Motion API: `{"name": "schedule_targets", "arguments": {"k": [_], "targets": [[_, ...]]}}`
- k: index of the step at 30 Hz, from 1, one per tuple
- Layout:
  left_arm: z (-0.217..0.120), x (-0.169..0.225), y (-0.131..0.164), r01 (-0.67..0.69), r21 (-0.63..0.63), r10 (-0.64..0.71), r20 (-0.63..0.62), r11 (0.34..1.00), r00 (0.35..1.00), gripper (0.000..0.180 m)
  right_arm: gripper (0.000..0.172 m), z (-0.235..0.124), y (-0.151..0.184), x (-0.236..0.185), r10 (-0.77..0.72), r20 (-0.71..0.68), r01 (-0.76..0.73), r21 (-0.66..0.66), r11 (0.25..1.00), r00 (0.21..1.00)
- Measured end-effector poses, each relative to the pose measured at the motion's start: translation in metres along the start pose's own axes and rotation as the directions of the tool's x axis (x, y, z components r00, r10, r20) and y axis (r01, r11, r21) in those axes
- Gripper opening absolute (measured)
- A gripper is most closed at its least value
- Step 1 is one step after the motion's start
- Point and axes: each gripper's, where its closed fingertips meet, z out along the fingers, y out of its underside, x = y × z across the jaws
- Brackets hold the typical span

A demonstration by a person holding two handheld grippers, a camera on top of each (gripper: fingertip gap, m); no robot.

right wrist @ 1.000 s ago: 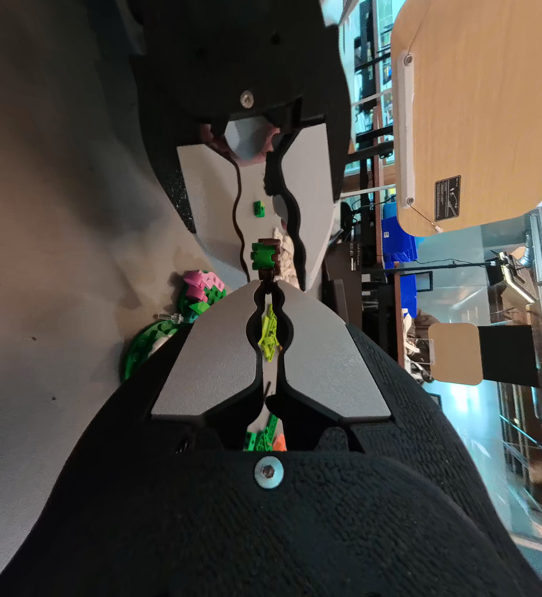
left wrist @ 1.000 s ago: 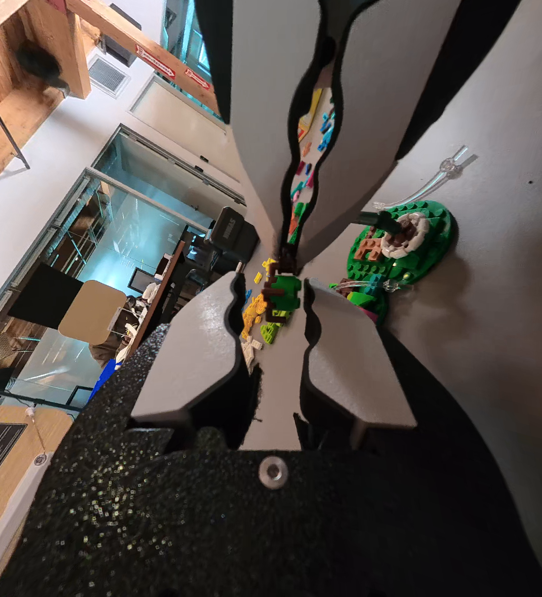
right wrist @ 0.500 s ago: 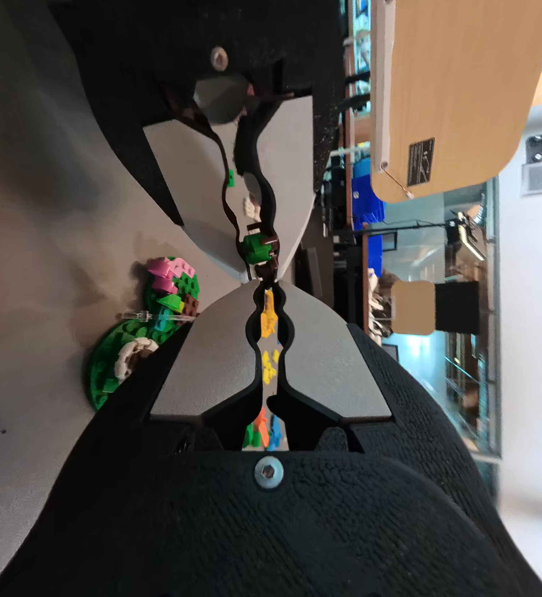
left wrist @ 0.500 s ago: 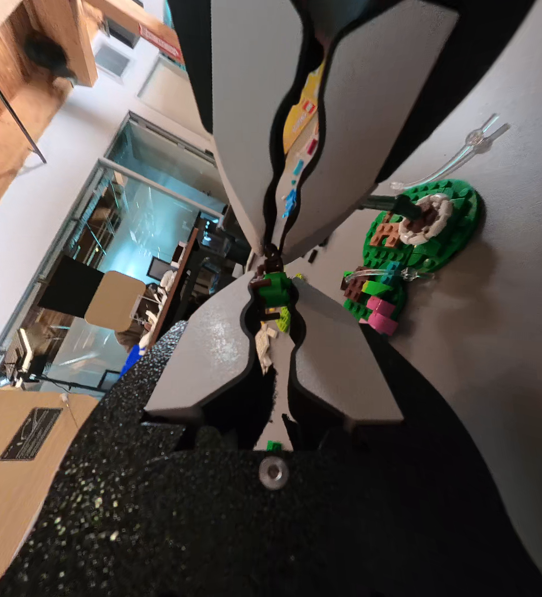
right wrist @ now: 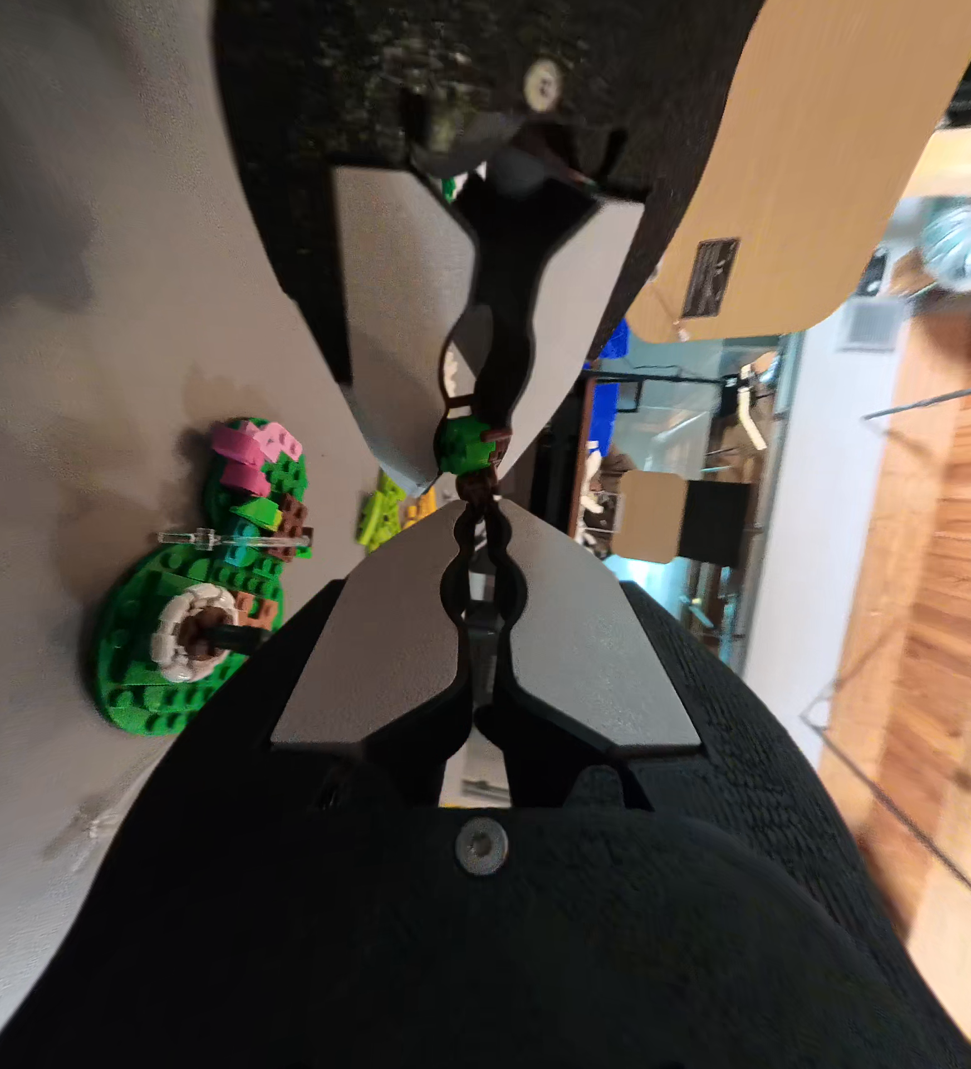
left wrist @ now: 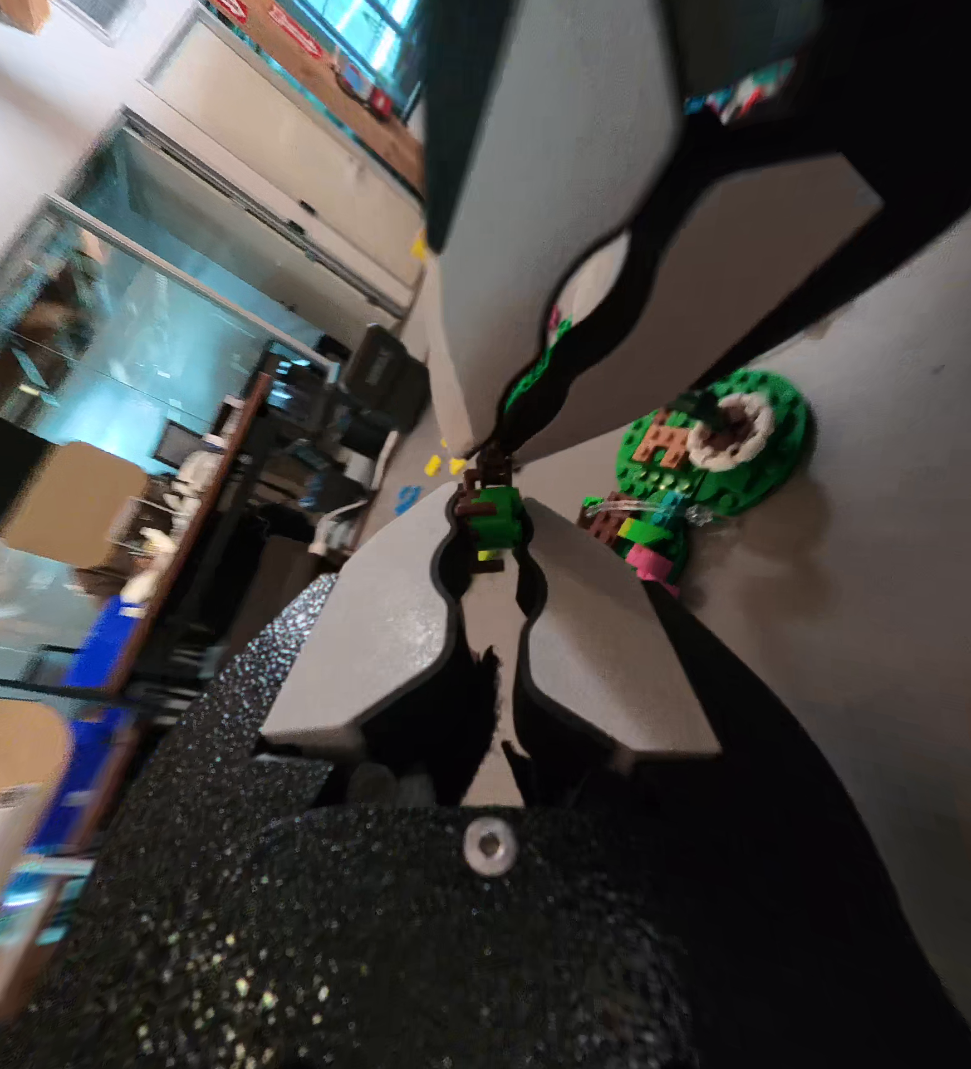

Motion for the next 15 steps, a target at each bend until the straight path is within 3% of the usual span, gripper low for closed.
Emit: {"name": "schedule_targets", "arguments": {"k": [2,7,13,14,15], "targets": [[0.000,0.001,0.000,0.114,0.008,-0.113,-0.054,0.993,0.992,0.017,0.003,-0.001,-0.002,0.003,-0.063,-0.037,0.063,-0.002,0.998,0.997],[0.001,0.007,-0.002,0.253,0.011,-0.250,-0.130,0.967,0.959,0.016,0.002,-0.004,-0.001,0.002,-0.160,-0.044,0.159,-0.017,0.987,0.986],[0.000,0.015,-0.011,0.459,0.026,-0.436,-0.274,0.888,0.858,0.016,0.000,-0.013,-0.003,0.003,-0.205,-0.048,0.206,0.028,0.978,0.978],[-0.001,0.001,-0.011,0.544,0.053,-0.517,-0.247,0.837,0.819,0.012,0.000,-0.015,-0.009,-0.008,-0.229,-0.002,0.228,0.084,0.970,0.974],[-0.004,-0.021,-0.008,0.661,0.071,-0.627,-0.257,0.747,0.736,0.012,0.001,-0.016,-0.021,-0.026,-0.244,0.047,0.234,0.153,0.960,0.969]]}}
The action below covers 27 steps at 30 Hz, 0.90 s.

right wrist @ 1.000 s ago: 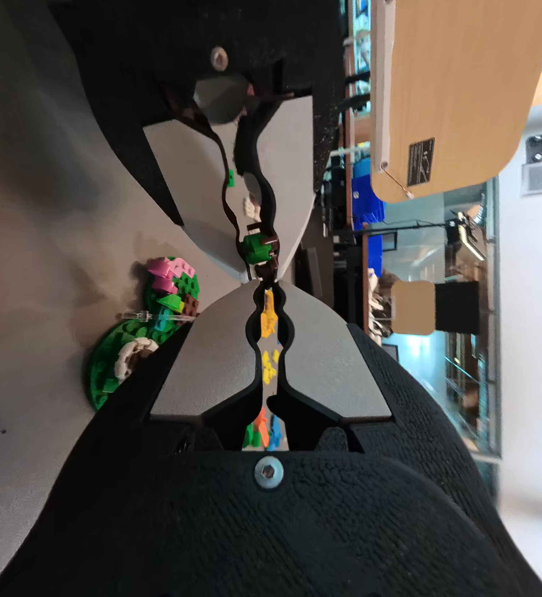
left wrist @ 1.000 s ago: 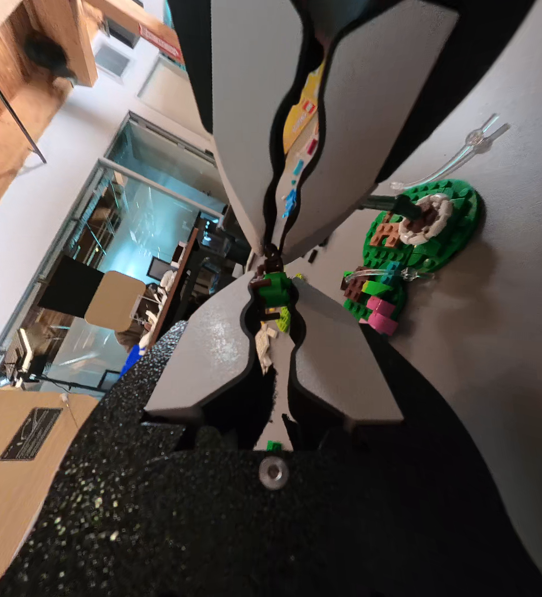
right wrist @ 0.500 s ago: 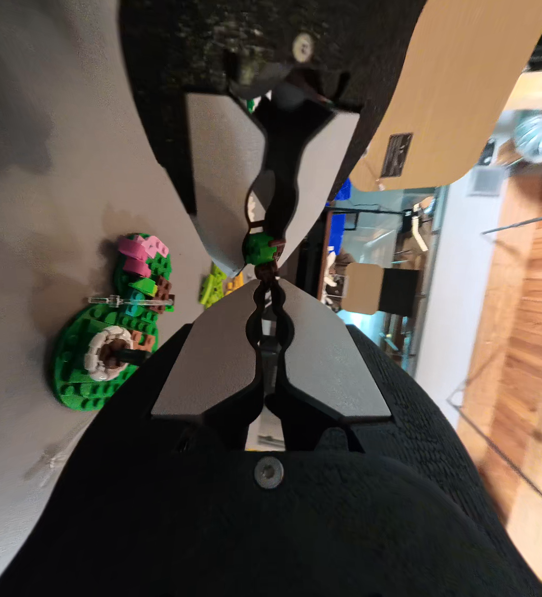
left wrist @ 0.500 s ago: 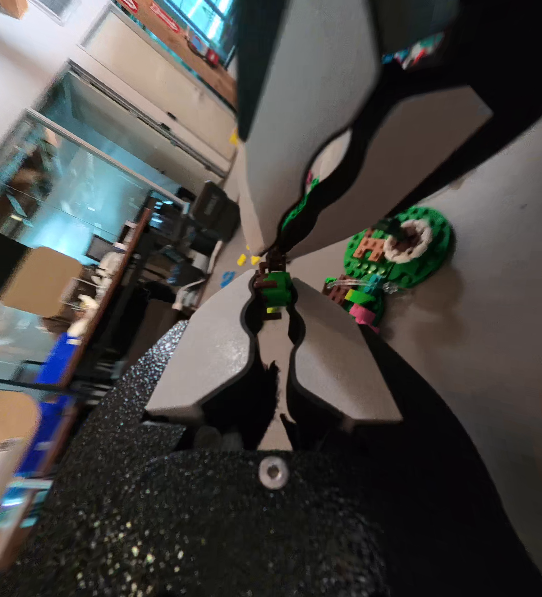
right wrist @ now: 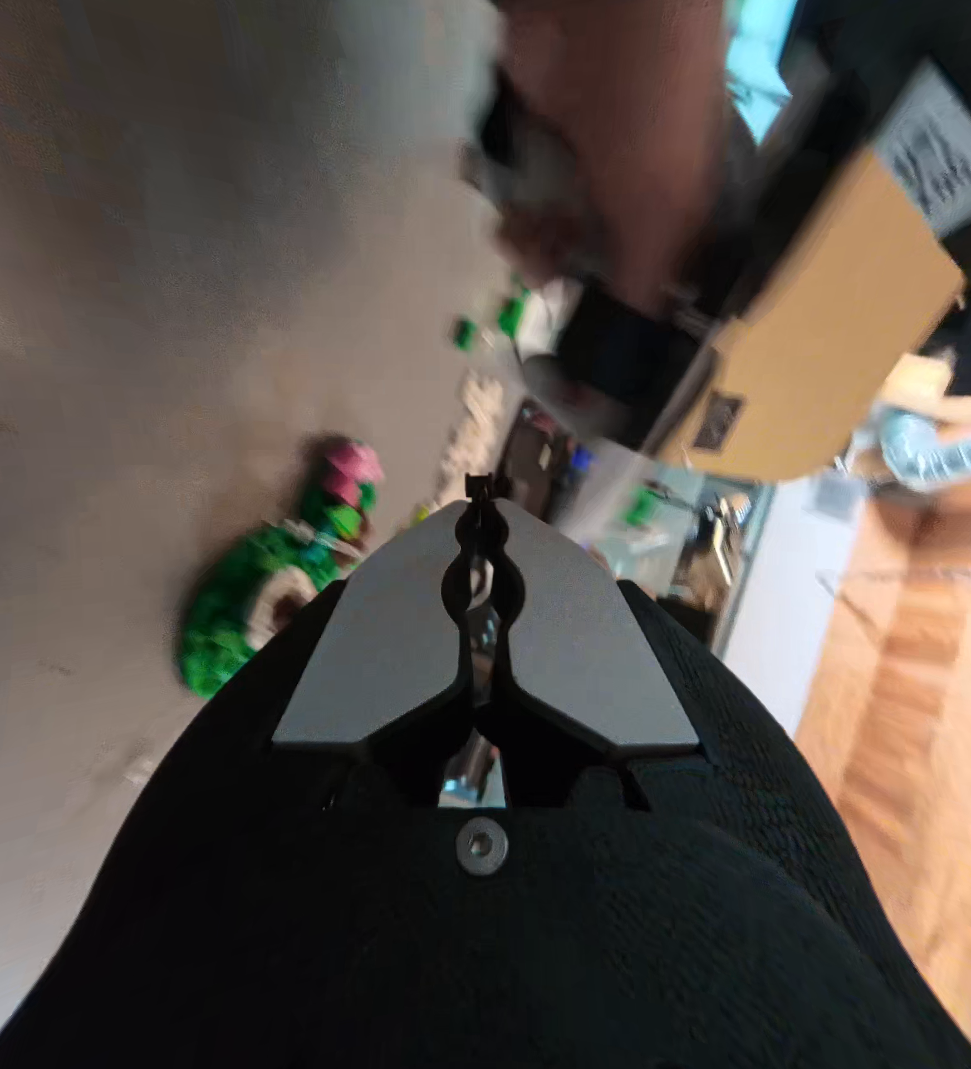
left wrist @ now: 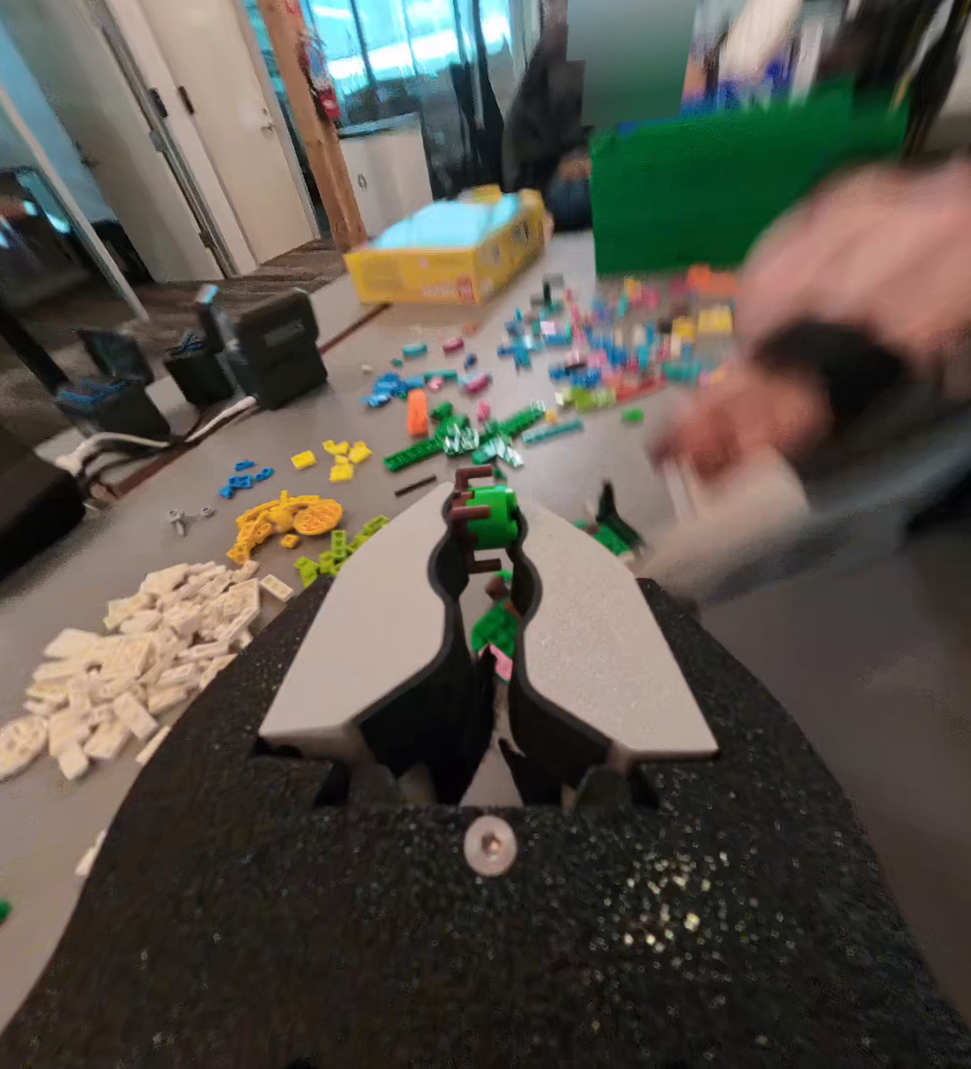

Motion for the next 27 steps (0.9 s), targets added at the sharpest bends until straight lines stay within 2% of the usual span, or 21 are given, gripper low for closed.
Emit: {"name": "schedule_targets", "arguments": {"k": [1,2,3,5,8,10,13,17,21,24,27], "targets": [[-0.009,-0.017,-0.009,0.059,0.034,-0.059,0.011,0.998,0.998,0.012,0.001,0.003,-0.012,-0.011,-0.051,0.016,0.051,0.032,0.998,0.999],[-0.018,-0.031,-0.010,0.014,0.034,-0.016,0.068,0.999,0.998,0.012,0.001,0.005,-0.017,-0.014,-0.094,0.004,0.094,0.040,0.995,0.996],[-0.024,-0.037,-0.008,-0.034,0.025,0.031,0.114,0.999,0.993,0.012,0.001,0.007,-0.016,-0.012,-0.074,-0.007,0.074,0.044,0.996,0.997],[-0.024,-0.034,-0.008,-0.080,0.027,0.076,0.136,0.996,0.988,0.012,0.001,0.008,0.000,0.003,0.021,-0.051,-0.021,0.012,1.000,0.998],[-0.021,-0.035,-0.006,-0.228,0.026,0.215,0.242,0.973,0.946,0.012,0.002,0.005,0.024,0.019,0.134,-0.145,-0.140,-0.035,0.989,0.980],[-0.020,-0.033,-0.001,-0.249,0.047,0.224,0.301,0.967,0.927,0.012,0.002,0.003,0.032,0.029,0.236,-0.192,-0.242,-0.009,0.970,0.953],[-0.023,-0.025,0.003,-0.349,0.018,0.319,0.367,0.937,0.874,0.013,0.002,0.001,0.044,0.037,0.414,-0.178,-0.414,0.041,0.909,0.893],[-0.020,0.002,0.018,-0.435,-0.036,0.425,0.297,0.900,0.855,0.013,0.003,0.008,0.089,0.023,0.518,-0.142,-0.531,-0.082,0.843,0.844],[-0.010,0.013,0.029,-0.506,-0.087,0.511,0.237,0.858,0.826,0.013,0.003,0.026,0.129,-0.028,0.659,-0.013,-0.644,-0.226,0.731,0.752],[-0.010,0.009,0.031,-0.493,-0.085,0.498,0.237,0.866,0.834,0.013,0.004,0.037,0.139,-0.054,0.697,0.040,-0.661,-0.282,0.695,0.715],[-0.011,0.003,0.032,-0.457,-0.079,0.462,0.245,0.886,0.852,0.013,0.004,0.044,0.135,-0.063,0.719,0.080,-0.675,-0.287,0.680,0.690]]}}
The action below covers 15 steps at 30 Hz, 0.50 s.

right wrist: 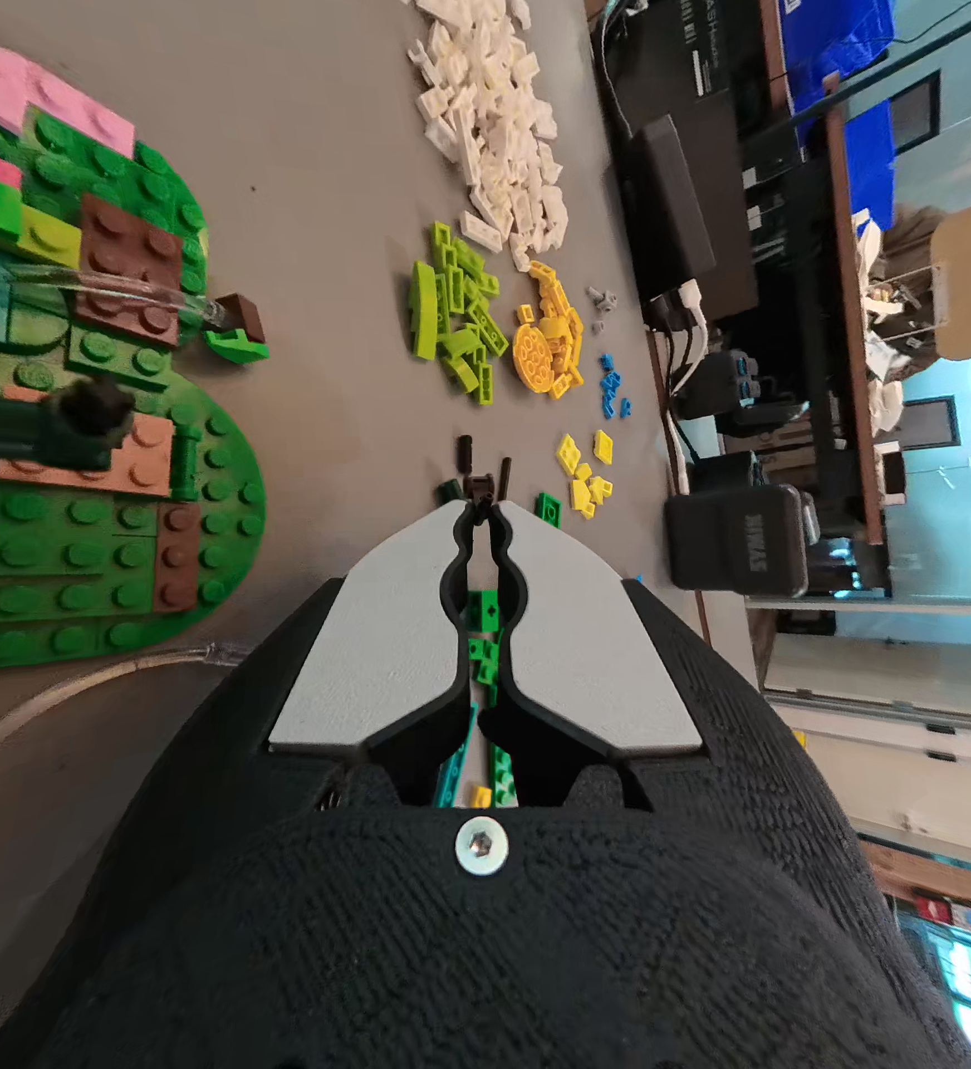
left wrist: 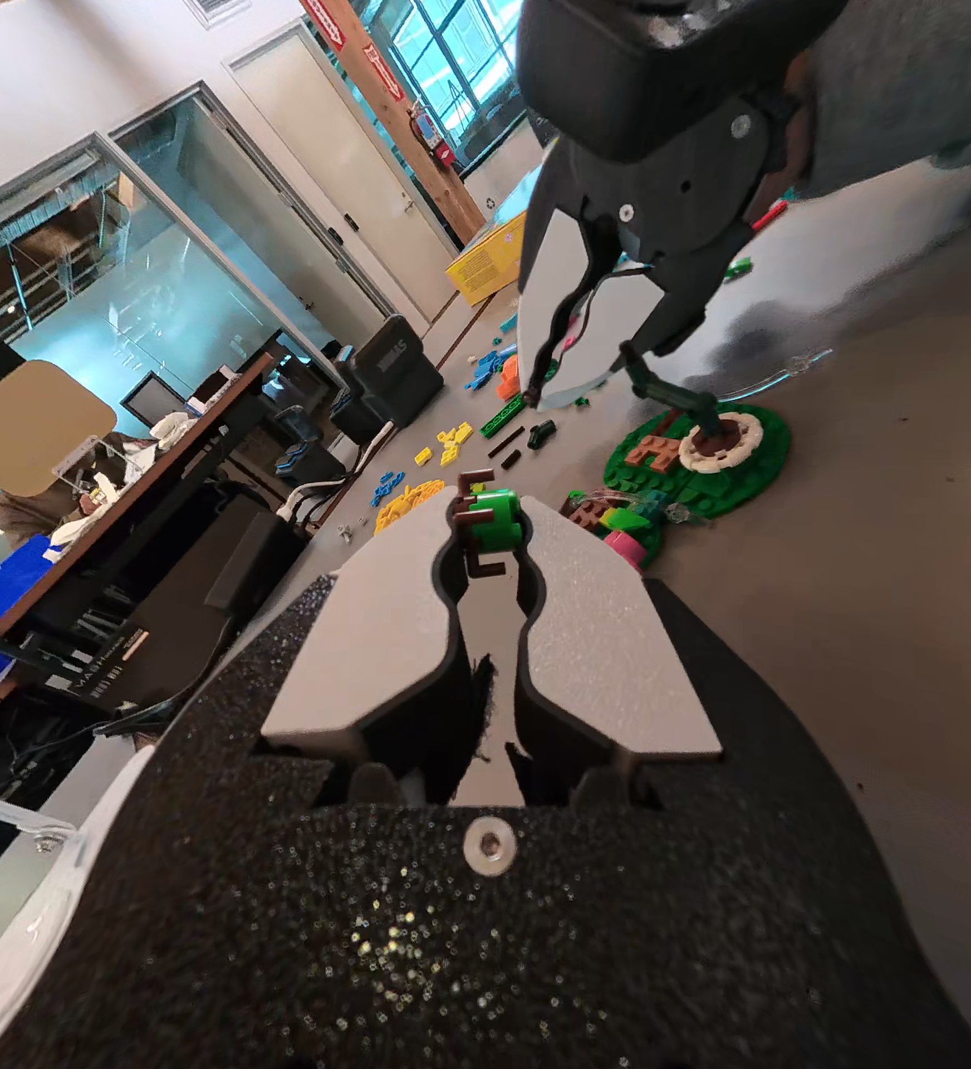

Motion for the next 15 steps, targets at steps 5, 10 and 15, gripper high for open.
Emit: {"name": "schedule_targets", "arguments": {"k": [5,10,15], "targets": [[0.000,-0.005,0.002,0.039,0.000,-0.039,0.009,0.999,0.999,0.013,0.010,0.003,-0.001,-0.007,0.013,0.045,-0.013,-0.001,1.000,0.999],[0.000,-0.005,0.002,0.037,-0.002,-0.037,0.011,0.999,0.999,0.013,0.014,0.001,0.003,-0.004,0.043,0.049,-0.042,-0.009,0.999,0.998],[-0.001,-0.011,0.002,0.094,0.014,-0.094,0.017,0.996,0.995,0.013,0.014,-0.019,-0.006,0.019,0.109,-0.049,-0.106,0.061,0.993,0.993]]}}
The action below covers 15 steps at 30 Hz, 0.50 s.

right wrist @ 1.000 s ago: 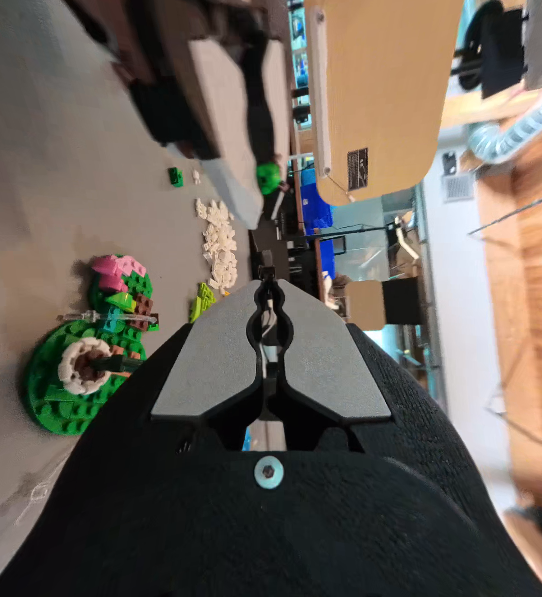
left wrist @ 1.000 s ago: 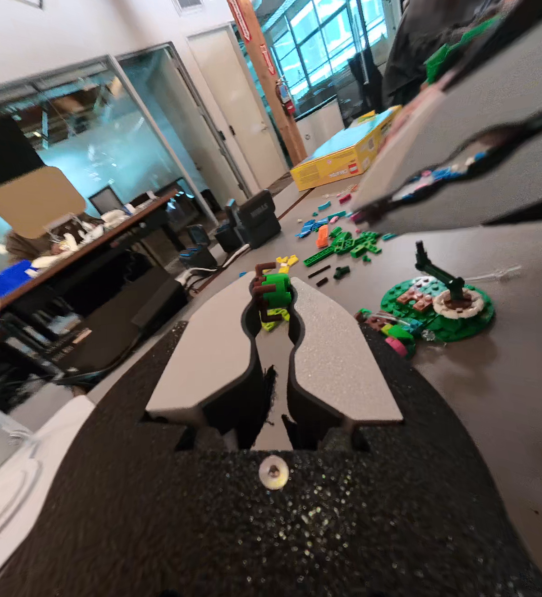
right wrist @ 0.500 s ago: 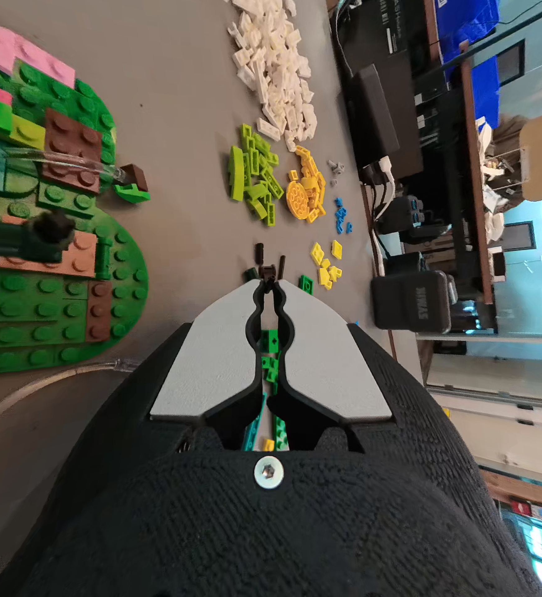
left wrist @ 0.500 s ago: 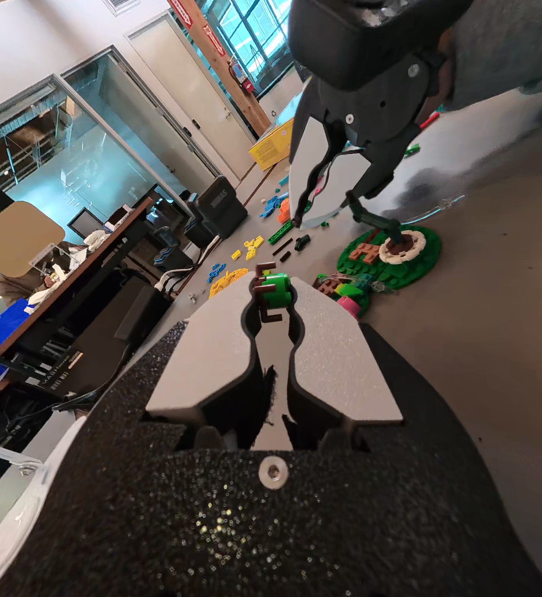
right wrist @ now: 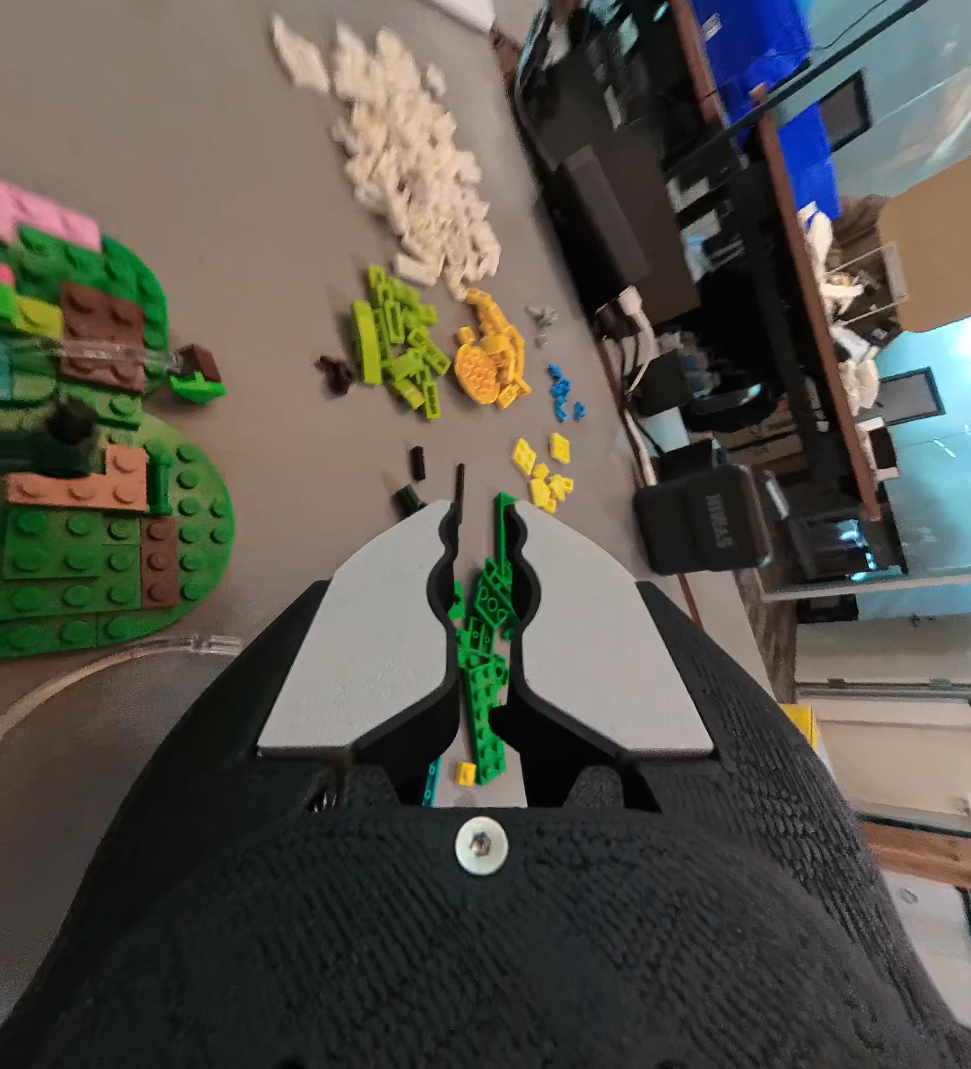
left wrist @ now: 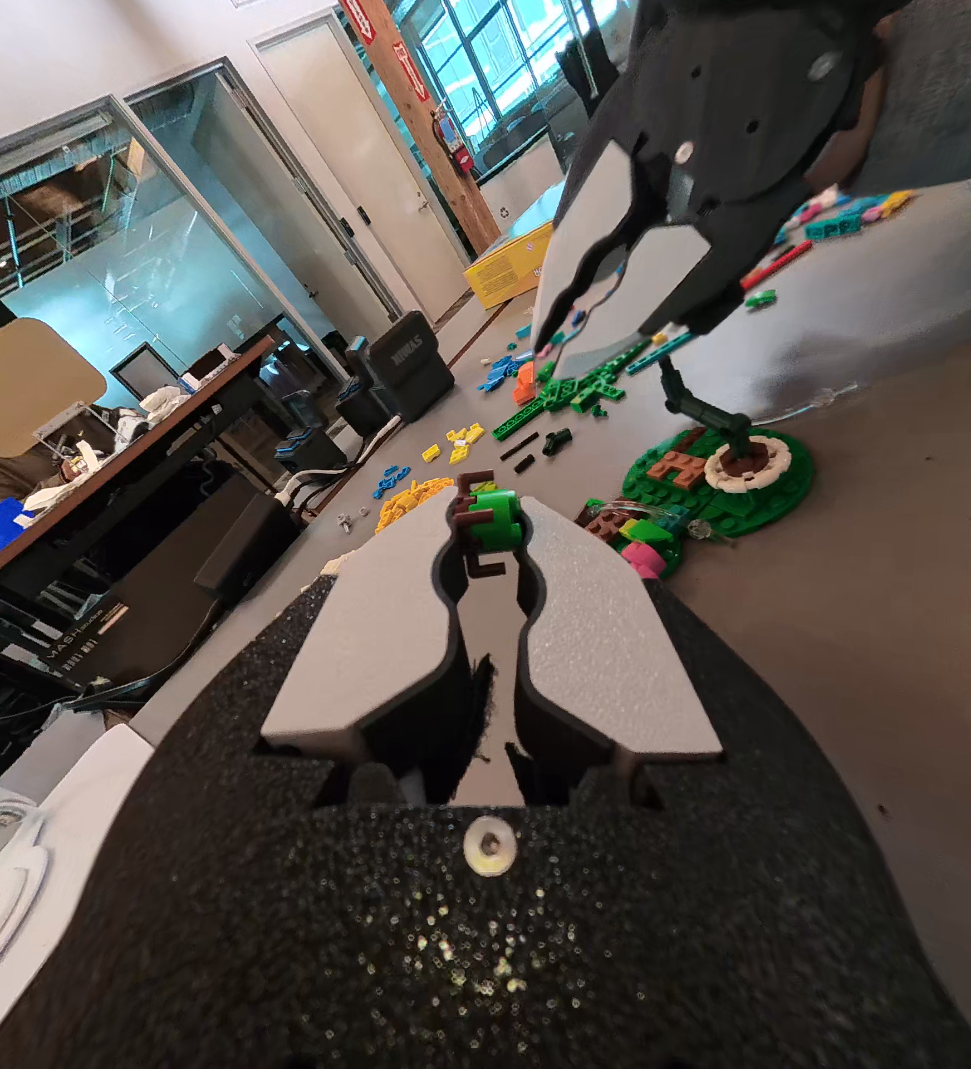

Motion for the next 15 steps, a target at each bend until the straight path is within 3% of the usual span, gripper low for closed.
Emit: {"name": "schedule_targets", "arguments": {"k": [5,11,15], "targets": [[0.000,-0.001,0.001,0.005,-0.002,-0.005,0.003,1.000,1.000,0.013,0.015,-0.030,-0.039,-0.007,0.052,0.029,-0.057,0.229,0.972,0.998],[0.000,-0.005,0.000,0.027,0.007,-0.027,0.019,1.000,0.999,0.013,0.019,-0.062,-0.115,-0.026,0.078,0.087,-0.108,0.425,0.899,0.993],[-0.002,-0.009,-0.002,0.032,0.022,-0.033,0.044,0.999,0.998,0.013,0.020,-0.060,-0.141,-0.042,-0.036,-0.031,0.046,0.448,0.893,0.999]]}}
